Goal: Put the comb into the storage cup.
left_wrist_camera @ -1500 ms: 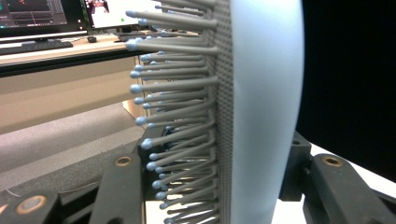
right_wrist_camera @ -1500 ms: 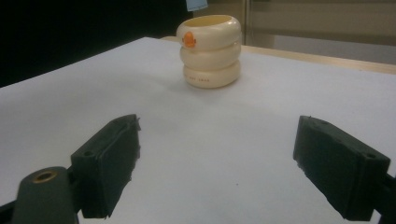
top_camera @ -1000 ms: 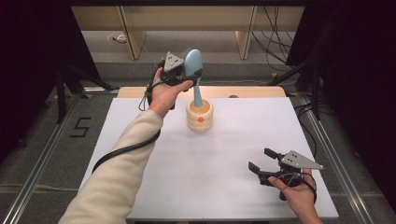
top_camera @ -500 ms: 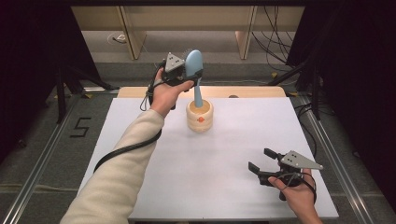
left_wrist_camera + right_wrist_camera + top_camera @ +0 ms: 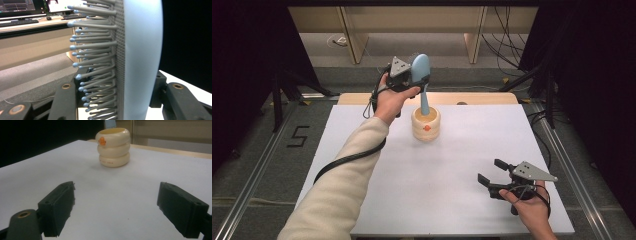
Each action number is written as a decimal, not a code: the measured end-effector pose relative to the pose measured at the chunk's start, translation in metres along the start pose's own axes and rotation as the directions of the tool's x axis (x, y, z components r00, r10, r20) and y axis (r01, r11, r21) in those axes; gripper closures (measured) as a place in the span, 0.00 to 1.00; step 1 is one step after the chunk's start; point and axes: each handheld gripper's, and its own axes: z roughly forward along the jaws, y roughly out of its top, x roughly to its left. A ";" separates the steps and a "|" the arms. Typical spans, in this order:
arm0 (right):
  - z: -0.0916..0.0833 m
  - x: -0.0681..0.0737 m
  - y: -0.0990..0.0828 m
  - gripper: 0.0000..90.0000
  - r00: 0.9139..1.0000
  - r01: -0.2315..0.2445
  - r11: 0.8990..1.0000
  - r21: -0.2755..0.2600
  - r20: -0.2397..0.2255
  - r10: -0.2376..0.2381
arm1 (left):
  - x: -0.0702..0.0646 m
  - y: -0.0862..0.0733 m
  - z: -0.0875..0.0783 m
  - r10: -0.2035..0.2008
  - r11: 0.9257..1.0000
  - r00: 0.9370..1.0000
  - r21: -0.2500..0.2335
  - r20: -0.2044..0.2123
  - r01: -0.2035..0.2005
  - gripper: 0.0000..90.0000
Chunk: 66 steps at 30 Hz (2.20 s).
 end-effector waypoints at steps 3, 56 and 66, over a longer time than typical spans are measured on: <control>0.000 0.000 0.000 0.18 1.000 -0.001 1.000 0.002 -0.002 0.001 | 0.000 -0.001 0.001 0.004 1.000 1.000 0.005 -0.002 -0.004 0.55; 0.000 0.001 0.000 0.18 1.000 -0.005 1.000 -0.006 -0.013 0.004 | -0.002 -0.025 0.015 0.009 0.999 1.000 0.048 0.006 -0.010 0.55; 0.000 0.001 0.000 0.18 1.000 -0.004 1.000 -0.006 -0.016 0.004 | -0.002 -0.028 0.018 0.009 0.999 1.000 0.050 0.008 -0.009 0.55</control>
